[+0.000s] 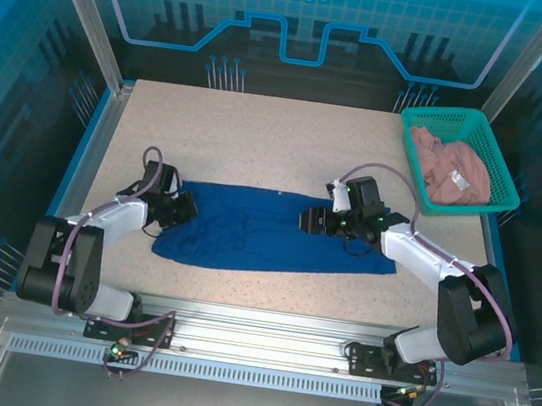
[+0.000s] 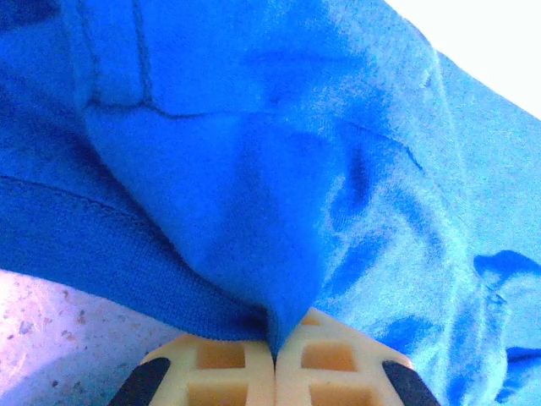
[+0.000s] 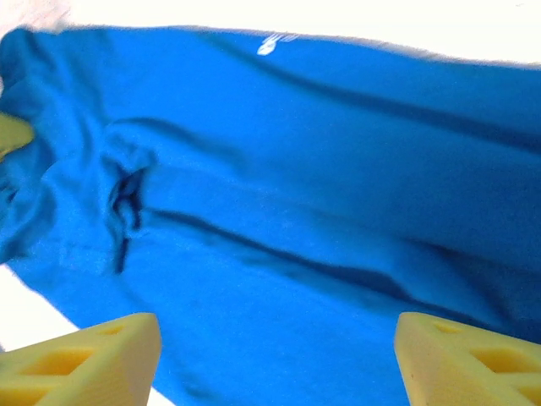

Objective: Fold the inside-out t-shirt

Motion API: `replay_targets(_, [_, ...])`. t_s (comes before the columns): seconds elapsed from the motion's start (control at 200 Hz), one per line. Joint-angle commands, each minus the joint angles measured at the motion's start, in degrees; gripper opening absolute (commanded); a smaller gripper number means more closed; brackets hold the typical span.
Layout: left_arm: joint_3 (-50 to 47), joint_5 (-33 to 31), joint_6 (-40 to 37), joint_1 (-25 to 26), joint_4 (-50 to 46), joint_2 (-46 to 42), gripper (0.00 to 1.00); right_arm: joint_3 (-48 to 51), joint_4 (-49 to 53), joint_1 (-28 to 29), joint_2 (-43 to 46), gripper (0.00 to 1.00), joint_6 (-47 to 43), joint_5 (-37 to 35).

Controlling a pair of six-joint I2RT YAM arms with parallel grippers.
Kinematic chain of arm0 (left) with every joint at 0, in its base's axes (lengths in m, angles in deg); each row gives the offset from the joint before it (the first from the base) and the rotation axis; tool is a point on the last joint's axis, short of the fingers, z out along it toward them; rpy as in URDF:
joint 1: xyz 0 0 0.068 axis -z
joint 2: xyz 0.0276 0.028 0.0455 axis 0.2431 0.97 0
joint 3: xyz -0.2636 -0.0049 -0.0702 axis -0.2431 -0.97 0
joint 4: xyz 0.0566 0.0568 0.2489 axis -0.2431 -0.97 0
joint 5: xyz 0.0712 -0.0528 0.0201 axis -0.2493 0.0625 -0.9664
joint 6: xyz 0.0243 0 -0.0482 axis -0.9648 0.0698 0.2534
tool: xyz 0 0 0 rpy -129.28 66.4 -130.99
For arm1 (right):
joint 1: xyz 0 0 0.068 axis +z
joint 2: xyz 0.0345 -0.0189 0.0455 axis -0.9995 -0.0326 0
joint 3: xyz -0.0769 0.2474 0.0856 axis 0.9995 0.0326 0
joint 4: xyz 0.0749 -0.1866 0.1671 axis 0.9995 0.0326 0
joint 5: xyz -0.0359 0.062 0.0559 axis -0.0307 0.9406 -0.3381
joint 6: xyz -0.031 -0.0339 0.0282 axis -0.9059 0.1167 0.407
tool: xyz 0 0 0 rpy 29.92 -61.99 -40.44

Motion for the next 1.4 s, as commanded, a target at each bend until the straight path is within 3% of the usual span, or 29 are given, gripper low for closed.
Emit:
replay_targets(0.0, [3.63,-2.29,0.35,-0.51,-4.39,-1.74,0.0,-2.21,5.4,-2.95,0.66,0.74,0.02,-5.14])
replay_targets(0.29, [11.22,-9.19,-3.15,-1.13,-16.36,-2.38,0.0,-5.78,10.41,-9.29,-0.62,0.73,-1.63,-9.94])
replay_targets(0.545, [17.08,-12.03,-5.4,-1.29,-27.08,0.09,0.0,-9.97,11.39,-9.27,-5.58,0.71,-3.62,-8.56])
replay_targets(0.77, [26.83,-19.9,-16.12,-4.4,-38.8,4.2,0.0,-12.32,11.61,-6.75,-6.94,0.72,-4.36,-8.39])
replay_targets(0.945, [29.4,-23.86,-19.78,-6.72,-37.63,7.44,0.0,-15.61,12.54,-3.23,-10.69,0.71,-5.71,-8.46])
replay_targets(1.06, [32.88,-29.99,-22.07,-6.73,-38.31,10.89,0.0,-18.86,13.91,-0.6,-14.62,0.68,-6.68,-8.43])
replay_targets(1.236, [33.49,-25.25,-20.33,-6.29,-36.57,10.3,0.0,-22.84,15.2,0.9,-20.36,0.57,-7.24,-9.37])
replay_targets(1.396, [33.89,-26.61,-21.93,-6.28,-36.09,9.52,0.0,-22.82,17.05,1.03,-20.54,0.56,-9.04,-12.03])
